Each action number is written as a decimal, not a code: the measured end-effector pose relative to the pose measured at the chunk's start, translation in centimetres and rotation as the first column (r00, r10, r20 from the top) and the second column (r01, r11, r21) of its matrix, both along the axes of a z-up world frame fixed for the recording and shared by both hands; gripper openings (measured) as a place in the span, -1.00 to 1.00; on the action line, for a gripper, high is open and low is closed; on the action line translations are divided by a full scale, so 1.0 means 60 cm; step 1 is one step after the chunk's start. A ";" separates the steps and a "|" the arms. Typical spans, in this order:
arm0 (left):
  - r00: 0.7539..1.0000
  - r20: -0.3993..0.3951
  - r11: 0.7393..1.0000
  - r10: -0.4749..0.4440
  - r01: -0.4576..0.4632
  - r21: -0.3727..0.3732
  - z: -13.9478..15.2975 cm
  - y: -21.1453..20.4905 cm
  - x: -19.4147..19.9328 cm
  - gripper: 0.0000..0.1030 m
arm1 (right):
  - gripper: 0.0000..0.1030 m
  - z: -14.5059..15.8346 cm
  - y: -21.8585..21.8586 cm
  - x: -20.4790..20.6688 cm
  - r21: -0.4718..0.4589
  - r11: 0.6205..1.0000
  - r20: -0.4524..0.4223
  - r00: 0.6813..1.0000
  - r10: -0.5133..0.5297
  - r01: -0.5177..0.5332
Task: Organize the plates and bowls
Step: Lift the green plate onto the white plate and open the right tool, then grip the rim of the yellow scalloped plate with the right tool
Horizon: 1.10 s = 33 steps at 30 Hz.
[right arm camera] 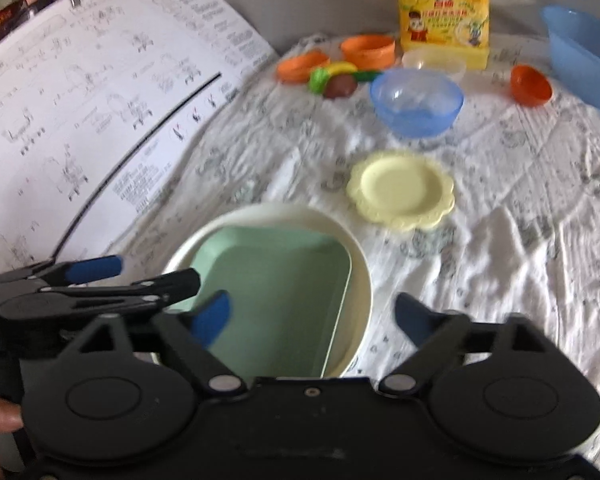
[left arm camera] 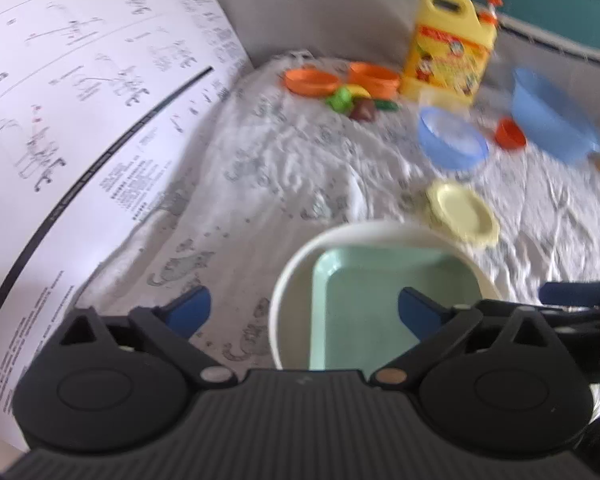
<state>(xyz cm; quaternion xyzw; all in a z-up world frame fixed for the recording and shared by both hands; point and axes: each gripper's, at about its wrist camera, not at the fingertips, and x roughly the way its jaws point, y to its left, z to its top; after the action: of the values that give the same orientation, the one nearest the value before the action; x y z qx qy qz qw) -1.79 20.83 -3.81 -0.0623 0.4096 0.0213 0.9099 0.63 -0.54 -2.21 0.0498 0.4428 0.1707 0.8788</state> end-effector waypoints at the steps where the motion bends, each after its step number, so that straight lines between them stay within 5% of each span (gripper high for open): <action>1: 1.000 0.004 1.000 0.009 -0.009 -0.006 0.003 0.004 0.000 0.99 | 0.94 0.004 -0.003 -0.001 0.001 1.000 0.014 1.000 -0.004 0.004; 14: 1.000 0.002 1.000 -0.017 0.017 0.024 0.018 -0.021 0.045 1.00 | 1.00 0.007 -0.075 0.019 0.021 0.991 0.066 0.989 -0.132 0.131; 22: 0.995 0.005 0.994 -0.104 0.104 0.042 0.020 -0.080 0.107 1.00 | 0.99 -0.006 -0.149 0.067 0.042 0.964 -0.009 0.965 -0.264 0.264; 33: 0.973 -0.051 0.972 -0.227 0.230 0.052 -0.010 -0.168 0.193 0.99 | 0.51 -0.035 -0.173 0.155 0.101 0.952 -0.069 0.956 -0.284 0.290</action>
<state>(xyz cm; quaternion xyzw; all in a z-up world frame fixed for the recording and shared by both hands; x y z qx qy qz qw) 9.77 10.76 -4.42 0.0119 0.4337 -0.0703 0.8982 9.91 -10.93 -4.28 0.1664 0.4444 0.0638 0.8779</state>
